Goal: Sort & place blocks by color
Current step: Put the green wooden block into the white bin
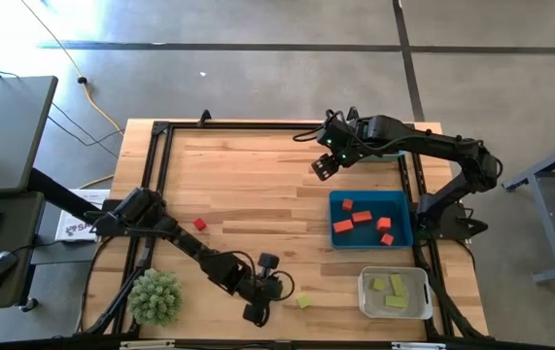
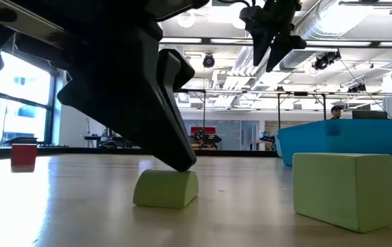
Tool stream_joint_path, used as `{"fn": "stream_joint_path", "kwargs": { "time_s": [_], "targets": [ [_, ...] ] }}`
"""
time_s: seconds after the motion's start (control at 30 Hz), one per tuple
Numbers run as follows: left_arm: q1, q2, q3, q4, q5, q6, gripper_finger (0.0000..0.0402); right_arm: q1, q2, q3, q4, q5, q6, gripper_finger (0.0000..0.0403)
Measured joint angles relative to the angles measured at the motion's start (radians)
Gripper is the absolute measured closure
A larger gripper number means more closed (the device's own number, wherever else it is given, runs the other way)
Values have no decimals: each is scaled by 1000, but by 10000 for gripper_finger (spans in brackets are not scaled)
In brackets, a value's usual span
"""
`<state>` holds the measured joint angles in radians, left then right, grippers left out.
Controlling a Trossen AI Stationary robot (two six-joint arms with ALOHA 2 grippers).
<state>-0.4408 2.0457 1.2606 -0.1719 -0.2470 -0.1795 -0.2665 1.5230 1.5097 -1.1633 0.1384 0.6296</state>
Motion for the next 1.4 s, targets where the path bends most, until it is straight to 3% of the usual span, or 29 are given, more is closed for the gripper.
{"fn": "stream_joint_path", "kwargs": {
  "time_s": [0.23,0.67,0.8,1.1,1.27,1.4],
  "targets": [
    [22,-3,1,-21,-9,5,390,-2,0,0,0,8,-8,203],
    [141,-39,2,-181,-79,-157,399,-1,0,0,-10,7,-9,203],
    [158,-79,-2,-249,-83,-290,399,-2,0,0,-11,10,-9,203],
    [165,-163,0,-438,-114,-739,398,-2,0,0,-8,19,-33,203],
    [165,-161,0,-474,-47,-966,395,-2,0,0,-7,19,-162,203],
    [166,-161,2,-454,17,-1128,369,-5,0,0,-11,17,-261,203]
  ]
}}
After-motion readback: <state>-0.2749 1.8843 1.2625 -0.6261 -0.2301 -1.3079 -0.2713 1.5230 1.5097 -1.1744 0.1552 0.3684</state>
